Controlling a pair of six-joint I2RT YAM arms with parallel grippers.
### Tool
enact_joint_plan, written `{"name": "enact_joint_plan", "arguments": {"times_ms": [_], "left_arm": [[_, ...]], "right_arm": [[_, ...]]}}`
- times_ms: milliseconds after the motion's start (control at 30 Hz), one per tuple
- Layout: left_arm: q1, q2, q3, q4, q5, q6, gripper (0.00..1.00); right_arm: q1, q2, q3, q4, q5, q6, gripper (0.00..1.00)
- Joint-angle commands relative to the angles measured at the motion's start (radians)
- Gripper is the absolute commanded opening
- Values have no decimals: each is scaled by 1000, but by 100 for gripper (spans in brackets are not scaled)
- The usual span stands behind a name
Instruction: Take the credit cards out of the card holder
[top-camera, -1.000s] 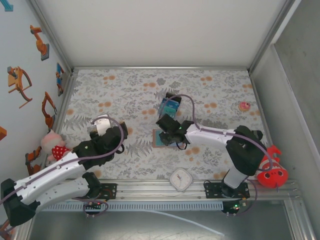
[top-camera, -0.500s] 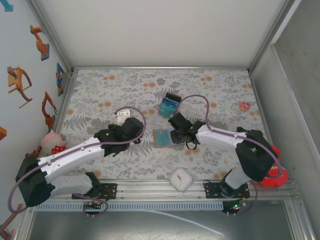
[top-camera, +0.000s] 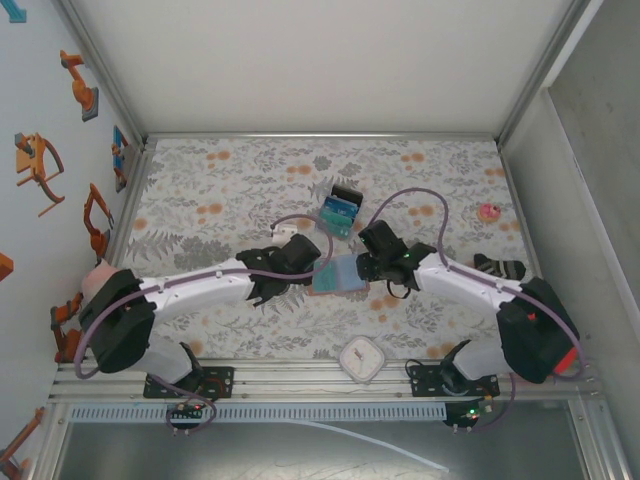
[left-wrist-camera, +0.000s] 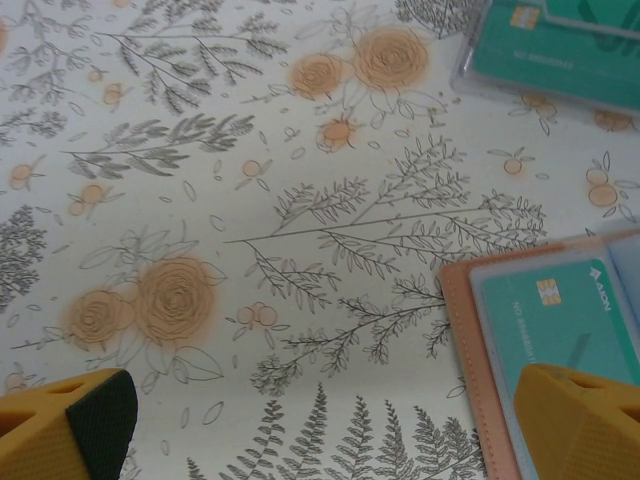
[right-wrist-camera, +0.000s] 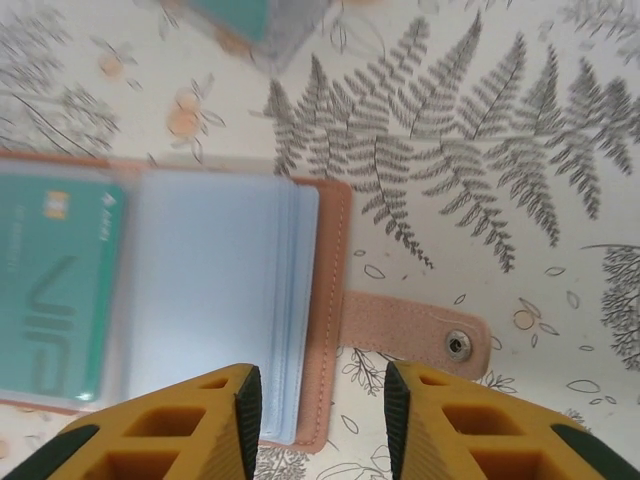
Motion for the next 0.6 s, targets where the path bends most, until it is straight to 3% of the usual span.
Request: {"name": "enact_joint_plan", "arguments": {"times_ms": [0, 200, 367, 400, 467, 567], "left_arm": [[-6, 42, 8, 33, 37, 12, 97], [-6, 118, -14, 130, 106, 0, 97], [-2, 168, -16, 152, 118, -19, 97], [1, 173, -20, 154, 118, -28, 97], [6, 178, -35, 160, 125, -42, 97], [13, 179, -56, 174, 139, -52, 97]], "right_arm": [[-12, -64, -11, 14, -24, 19, 39], [-19, -94, 5, 11, -81, 26, 46], [-21, -96, 18, 0, -52, 39, 53], [-23, -98, 17, 1, -50, 41, 51], [-23, -97, 22, 1, -51, 44, 37], [-23, -92, 29, -1, -54, 42, 38]]}}
